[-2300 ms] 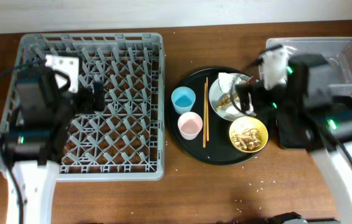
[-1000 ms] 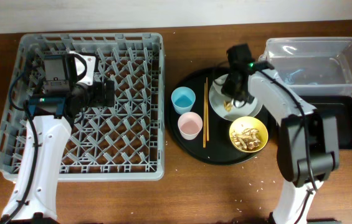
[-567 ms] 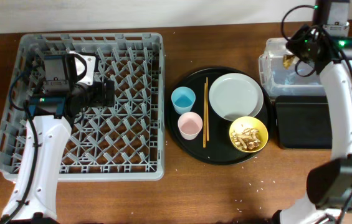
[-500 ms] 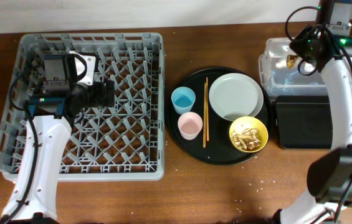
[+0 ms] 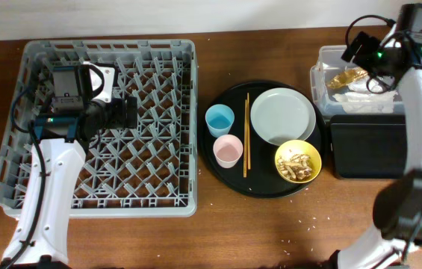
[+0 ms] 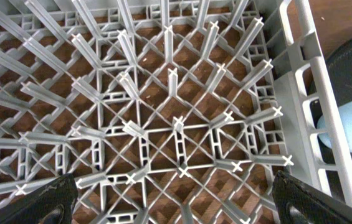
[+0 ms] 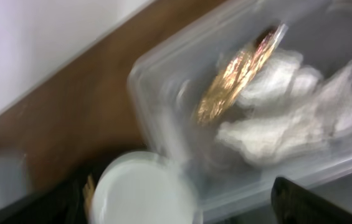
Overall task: Sort waste into correct bins and load items into the dishwasher rack
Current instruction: 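Grasp yellow bowl with right gripper and carry it over black tray, then tip yellow bowl to dump food scraps onto black tray, then set yellow bowl back on round tray with right gripper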
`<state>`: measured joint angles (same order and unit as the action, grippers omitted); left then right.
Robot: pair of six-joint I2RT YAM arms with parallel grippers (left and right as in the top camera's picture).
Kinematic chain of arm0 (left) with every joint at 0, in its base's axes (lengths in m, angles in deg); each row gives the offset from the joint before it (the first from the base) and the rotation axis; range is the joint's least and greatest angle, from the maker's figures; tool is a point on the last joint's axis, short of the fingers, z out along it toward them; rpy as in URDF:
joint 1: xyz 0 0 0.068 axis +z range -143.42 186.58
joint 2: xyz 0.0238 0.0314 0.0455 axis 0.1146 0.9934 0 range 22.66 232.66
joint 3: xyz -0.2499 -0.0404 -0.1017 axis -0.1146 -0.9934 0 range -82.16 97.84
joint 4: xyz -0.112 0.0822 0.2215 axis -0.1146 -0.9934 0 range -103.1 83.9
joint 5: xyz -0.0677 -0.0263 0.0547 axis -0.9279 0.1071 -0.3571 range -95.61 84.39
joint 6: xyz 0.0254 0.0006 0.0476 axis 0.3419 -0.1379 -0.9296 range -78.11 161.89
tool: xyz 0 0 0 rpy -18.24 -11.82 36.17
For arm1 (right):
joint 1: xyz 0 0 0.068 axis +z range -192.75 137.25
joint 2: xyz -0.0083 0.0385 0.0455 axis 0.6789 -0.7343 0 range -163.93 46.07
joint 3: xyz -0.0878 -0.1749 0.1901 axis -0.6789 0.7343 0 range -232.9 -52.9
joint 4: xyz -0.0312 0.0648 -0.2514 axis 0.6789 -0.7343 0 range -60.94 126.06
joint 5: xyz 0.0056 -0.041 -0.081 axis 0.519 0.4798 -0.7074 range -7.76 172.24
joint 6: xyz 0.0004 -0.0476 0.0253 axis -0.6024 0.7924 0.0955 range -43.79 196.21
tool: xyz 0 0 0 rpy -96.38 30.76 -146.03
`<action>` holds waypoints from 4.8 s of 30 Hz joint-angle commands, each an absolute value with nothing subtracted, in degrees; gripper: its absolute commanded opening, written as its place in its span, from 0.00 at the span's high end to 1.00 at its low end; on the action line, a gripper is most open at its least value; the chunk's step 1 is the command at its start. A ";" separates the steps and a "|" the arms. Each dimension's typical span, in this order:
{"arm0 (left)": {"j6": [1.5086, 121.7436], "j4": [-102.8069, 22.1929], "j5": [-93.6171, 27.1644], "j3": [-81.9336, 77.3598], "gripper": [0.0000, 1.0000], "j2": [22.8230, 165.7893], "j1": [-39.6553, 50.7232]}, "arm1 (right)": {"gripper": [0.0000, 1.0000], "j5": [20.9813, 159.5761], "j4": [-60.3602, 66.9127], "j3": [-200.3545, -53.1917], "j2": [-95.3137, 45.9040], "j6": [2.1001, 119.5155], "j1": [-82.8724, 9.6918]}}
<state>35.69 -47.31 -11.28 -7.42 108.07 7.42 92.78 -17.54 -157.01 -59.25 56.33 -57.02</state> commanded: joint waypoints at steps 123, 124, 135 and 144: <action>36.24 -47.77 -12.05 -6.46 0.00 108.48 7.88 | 0.96 96.15 -35.16 -133.32 -51.69 63.28 -35.49; 36.22 -47.77 -12.03 -6.46 0.01 108.48 7.88 | 0.96 93.00 -34.53 -133.32 -51.69 60.06 -32.97; 36.22 -47.77 -12.05 -6.46 0.01 108.48 7.88 | 0.92 84.98 -22.70 -123.79 -51.82 49.51 -24.38; 36.22 -47.77 -12.05 -6.46 0.01 108.48 7.88 | 0.46 90.03 -17.70 -122.08 -52.54 51.63 -24.71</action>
<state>35.69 -47.75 -11.46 -7.38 108.17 7.42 86.36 -17.65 -120.80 -52.26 50.47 -24.71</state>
